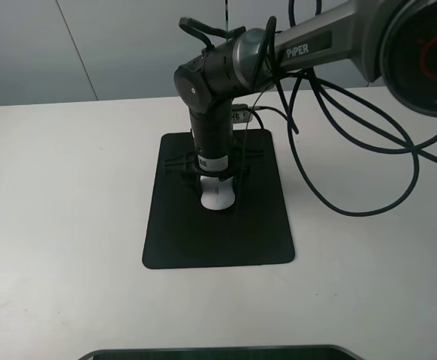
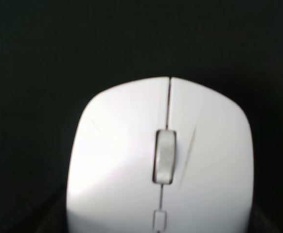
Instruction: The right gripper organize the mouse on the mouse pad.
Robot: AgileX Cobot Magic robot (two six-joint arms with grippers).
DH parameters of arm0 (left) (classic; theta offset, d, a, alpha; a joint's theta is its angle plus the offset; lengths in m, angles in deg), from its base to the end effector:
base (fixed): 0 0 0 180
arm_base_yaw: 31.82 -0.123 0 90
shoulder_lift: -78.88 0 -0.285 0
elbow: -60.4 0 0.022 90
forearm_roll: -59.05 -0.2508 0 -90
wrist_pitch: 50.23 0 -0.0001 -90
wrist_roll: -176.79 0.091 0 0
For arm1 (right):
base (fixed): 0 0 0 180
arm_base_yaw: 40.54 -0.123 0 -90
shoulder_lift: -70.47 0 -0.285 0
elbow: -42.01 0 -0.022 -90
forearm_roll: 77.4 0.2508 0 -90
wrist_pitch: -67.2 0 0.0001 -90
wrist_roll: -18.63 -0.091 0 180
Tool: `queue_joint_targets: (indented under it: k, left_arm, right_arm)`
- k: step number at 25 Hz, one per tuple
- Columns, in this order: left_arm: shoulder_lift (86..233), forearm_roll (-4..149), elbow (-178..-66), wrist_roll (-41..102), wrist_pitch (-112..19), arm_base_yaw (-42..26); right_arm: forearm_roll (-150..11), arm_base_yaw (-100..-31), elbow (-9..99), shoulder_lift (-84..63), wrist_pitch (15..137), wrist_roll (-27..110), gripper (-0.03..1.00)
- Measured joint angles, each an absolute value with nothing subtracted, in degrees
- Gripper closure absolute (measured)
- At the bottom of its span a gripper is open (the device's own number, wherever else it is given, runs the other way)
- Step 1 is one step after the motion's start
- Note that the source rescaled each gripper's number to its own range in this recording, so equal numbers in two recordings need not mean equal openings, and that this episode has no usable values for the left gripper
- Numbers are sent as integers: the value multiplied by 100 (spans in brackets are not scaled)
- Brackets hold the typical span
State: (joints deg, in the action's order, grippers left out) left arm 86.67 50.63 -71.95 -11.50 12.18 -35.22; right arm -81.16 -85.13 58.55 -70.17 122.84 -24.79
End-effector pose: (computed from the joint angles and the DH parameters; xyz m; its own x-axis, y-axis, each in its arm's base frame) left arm -0.0091 0.0113 0.2801 -0.4478 -0.1023 -0.8883 -0.2083 0.9780 -0.0076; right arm 0.3174 0.3059 0.0905 -0.9975 -0.0580 -0.0399 -0.0565 0.9977 -0.0370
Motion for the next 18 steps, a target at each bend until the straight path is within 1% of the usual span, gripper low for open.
queue_joint_targets:
  k: [3,4,5,7,8,9,11,18]
  left_arm:
    - [8667,5063,-7195,-1150,1218,-3522]
    - [8667,5063,-7195,-1150,1218,-3522]
    - [8667,5063,-7195,-1150,1218,-3522]
    - [8667,5063,-7195,-1150,1218,-3522]
    - [8667,5063,-7195,-1150,1218,-3522]
    - [8667,5063,-7195,-1150,1218,-3522]
    - [8667,5063,-7195,-1150,1218,-3522]
    - [8667,5063,-7195,-1150,1218,-3522]
  right_arm:
    - [-8131,-8513,5855,-7017,12271,-2489,97]
    - [-8131,-8513,5855,-7017,12271,-2489,88]
    - [-8131,-8513,5855,-7017,12271,-2489,70]
    - [-8145,-8513,5855,-7017,12271,-2489,20]
    - [-8145,-8513,5855,-7017,12271,-2478,8]
    - [-8157,-8513,5855,-7017,12271,-2478,2]
    - [-8219,-8513,5855,-6982,12271,-2478,-2]
    - [-8258,-8463,5855,-6453,12307,-2397,-3]
